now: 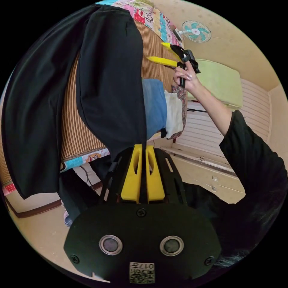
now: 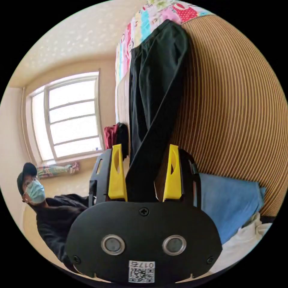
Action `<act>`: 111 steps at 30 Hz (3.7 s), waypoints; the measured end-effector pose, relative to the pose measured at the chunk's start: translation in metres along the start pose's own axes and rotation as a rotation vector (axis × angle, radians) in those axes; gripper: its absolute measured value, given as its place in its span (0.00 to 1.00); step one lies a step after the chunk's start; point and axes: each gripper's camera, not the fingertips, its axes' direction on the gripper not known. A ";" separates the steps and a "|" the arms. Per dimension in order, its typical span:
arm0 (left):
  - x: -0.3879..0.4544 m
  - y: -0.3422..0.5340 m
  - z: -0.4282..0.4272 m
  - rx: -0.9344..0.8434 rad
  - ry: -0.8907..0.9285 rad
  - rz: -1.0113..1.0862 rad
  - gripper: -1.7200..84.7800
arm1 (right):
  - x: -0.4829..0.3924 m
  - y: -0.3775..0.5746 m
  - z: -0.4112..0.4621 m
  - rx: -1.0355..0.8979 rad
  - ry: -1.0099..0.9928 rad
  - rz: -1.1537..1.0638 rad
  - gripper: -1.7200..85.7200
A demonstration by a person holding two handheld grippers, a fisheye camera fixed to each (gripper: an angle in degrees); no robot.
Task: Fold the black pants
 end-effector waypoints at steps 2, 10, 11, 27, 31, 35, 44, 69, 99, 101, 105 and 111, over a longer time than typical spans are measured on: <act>-0.005 0.005 -0.011 0.010 0.030 0.008 0.01 | 0.012 -0.064 0.005 0.145 0.112 0.081 0.24; -0.055 0.028 -0.076 0.093 0.234 -0.063 0.01 | -0.023 -0.154 0.086 0.382 0.403 0.197 0.09; -0.065 0.034 -0.088 0.092 0.263 -0.059 0.01 | -0.052 -0.156 0.098 0.466 0.459 0.163 0.07; -0.218 0.120 -0.234 0.198 0.389 -0.209 0.01 | -0.248 -0.150 0.393 0.433 0.959 -0.294 0.15; -0.219 0.116 -0.230 0.171 0.454 -0.192 0.01 | -0.227 -0.118 0.335 0.644 1.145 -0.201 0.18; -0.231 0.114 -0.228 0.159 0.552 -0.225 0.01 | -0.164 -0.113 0.294 0.624 1.023 -0.009 0.18; -0.229 0.109 -0.248 0.174 0.587 -0.166 0.02 | -0.187 -0.194 0.318 0.565 0.753 -0.028 0.07; -0.240 0.103 -0.214 -0.006 0.025 -0.194 0.04 | 0.019 0.167 0.370 0.026 0.199 0.142 0.13; -0.193 0.149 -0.119 0.249 -0.260 -0.050 0.06 | 0.026 0.150 0.334 -0.084 0.268 0.032 0.05; -0.186 0.163 -0.107 0.220 -0.212 -0.049 0.06 | 0.023 0.178 0.345 -0.244 0.464 -0.053 0.04; -0.165 0.175 -0.067 -0.023 -0.232 0.009 0.07 | 0.044 0.221 0.315 -0.267 0.381 0.036 0.04; -0.195 0.162 -0.132 0.271 -0.135 -0.035 0.14 | 0.080 0.175 0.226 0.041 0.141 0.071 0.14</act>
